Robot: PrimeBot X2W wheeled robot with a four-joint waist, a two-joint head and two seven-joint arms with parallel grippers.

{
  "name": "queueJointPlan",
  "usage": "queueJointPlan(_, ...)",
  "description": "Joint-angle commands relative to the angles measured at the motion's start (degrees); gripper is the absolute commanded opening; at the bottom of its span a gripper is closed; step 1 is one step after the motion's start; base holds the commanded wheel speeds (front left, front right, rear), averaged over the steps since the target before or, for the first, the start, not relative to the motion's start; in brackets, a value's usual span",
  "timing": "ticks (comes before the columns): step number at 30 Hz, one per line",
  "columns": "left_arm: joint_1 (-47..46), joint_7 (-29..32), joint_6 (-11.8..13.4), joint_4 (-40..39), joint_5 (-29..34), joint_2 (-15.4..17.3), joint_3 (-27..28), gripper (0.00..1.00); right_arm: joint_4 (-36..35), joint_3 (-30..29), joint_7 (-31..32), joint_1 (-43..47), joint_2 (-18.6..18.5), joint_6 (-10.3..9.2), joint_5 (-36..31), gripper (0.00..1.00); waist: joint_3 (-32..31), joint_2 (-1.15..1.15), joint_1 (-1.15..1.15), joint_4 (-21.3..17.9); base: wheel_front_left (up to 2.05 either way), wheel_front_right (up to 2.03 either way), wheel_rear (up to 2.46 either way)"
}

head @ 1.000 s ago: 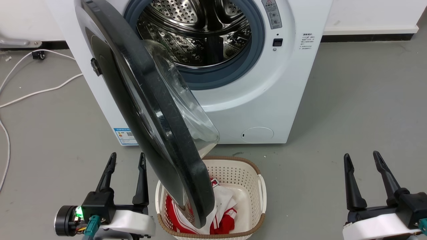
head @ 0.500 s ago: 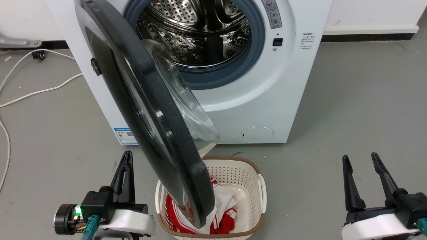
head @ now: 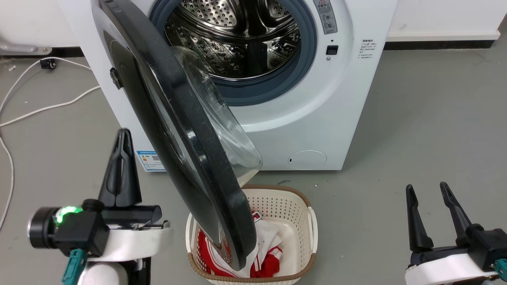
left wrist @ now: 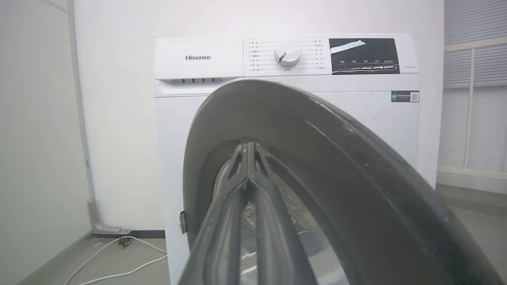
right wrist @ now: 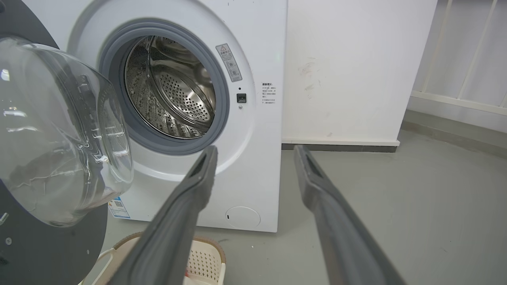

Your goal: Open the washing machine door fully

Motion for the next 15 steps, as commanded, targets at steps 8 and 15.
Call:
queueJointPlan(8,-2.14,-0.15,0.76,-11.87,2.81,0.33,-0.82,0.00,0.42,-0.10,0.06,-0.84,0.22,-0.04,0.27,1.00,-0.32,0.00,0.00,-0.14,0.00,0.00,0.00)
queueJointPlan(15,-3.57,-0.15,-1.15,-19.39,4.19,0.69,-5.59,0.00,0.56,0.07,0.26,-0.34,0.21,-0.04,0.40,1.00,-0.54,0.00,0.00,-0.48,0.00,0.00,0.00)
